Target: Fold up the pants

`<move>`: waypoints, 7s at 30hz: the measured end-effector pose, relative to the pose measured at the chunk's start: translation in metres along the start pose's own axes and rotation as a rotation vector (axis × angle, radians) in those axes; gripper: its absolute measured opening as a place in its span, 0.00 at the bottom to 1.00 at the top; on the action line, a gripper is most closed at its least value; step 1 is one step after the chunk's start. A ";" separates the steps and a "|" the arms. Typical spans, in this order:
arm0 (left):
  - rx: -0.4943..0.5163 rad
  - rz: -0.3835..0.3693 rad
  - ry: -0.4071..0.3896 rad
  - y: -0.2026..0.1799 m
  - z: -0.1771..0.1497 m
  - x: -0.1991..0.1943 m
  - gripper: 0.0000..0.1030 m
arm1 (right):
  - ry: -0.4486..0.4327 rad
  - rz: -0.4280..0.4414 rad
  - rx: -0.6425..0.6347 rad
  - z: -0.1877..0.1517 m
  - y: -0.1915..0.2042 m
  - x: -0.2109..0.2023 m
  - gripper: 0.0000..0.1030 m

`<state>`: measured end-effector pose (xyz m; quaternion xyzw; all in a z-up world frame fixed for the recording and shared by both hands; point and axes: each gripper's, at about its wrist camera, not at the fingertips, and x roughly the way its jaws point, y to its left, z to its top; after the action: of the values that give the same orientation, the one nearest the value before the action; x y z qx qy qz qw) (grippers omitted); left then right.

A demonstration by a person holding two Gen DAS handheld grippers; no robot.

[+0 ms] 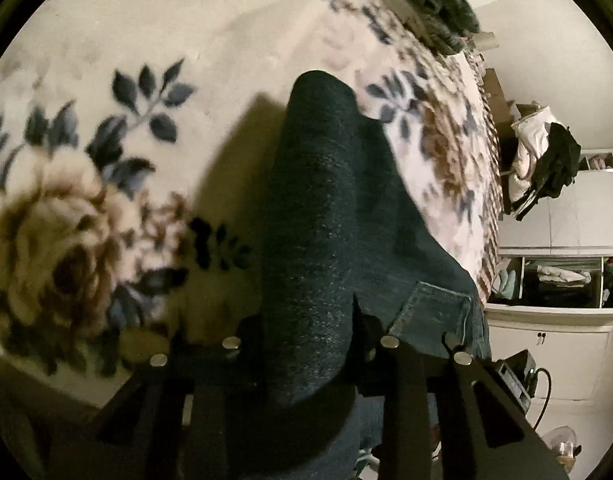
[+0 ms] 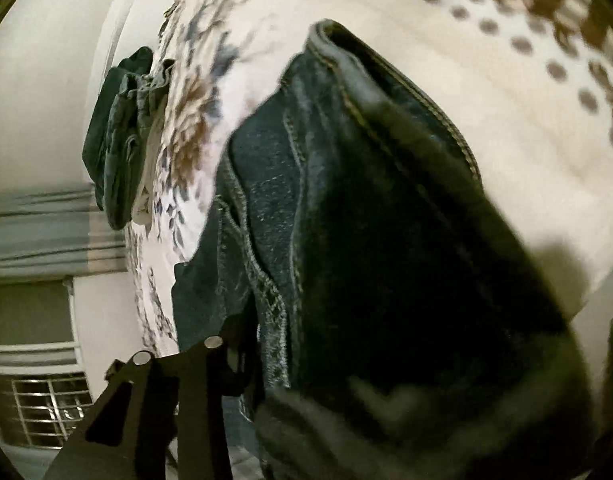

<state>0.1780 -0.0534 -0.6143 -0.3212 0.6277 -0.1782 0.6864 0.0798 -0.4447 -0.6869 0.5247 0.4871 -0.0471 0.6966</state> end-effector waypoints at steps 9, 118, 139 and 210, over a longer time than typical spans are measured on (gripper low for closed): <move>0.003 -0.022 -0.038 -0.052 -0.007 -0.076 0.23 | 0.046 0.016 -0.056 -0.005 0.063 -0.054 0.37; 0.487 0.473 -0.694 -0.333 0.048 -0.425 0.99 | -0.558 -0.424 -0.966 -0.192 0.609 -0.375 1.00; 0.486 0.503 -0.710 -0.325 0.033 -0.446 1.00 | -0.583 -0.444 -0.966 -0.206 0.628 -0.401 1.00; 0.520 0.502 -0.712 -0.329 0.025 -0.467 1.00 | -0.550 -0.431 -0.972 -0.232 0.633 -0.400 1.00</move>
<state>0.1849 0.0139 -0.0470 -0.0197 0.3476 -0.0376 0.9367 0.0906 -0.1610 0.0443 0.0039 0.3501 -0.0929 0.9321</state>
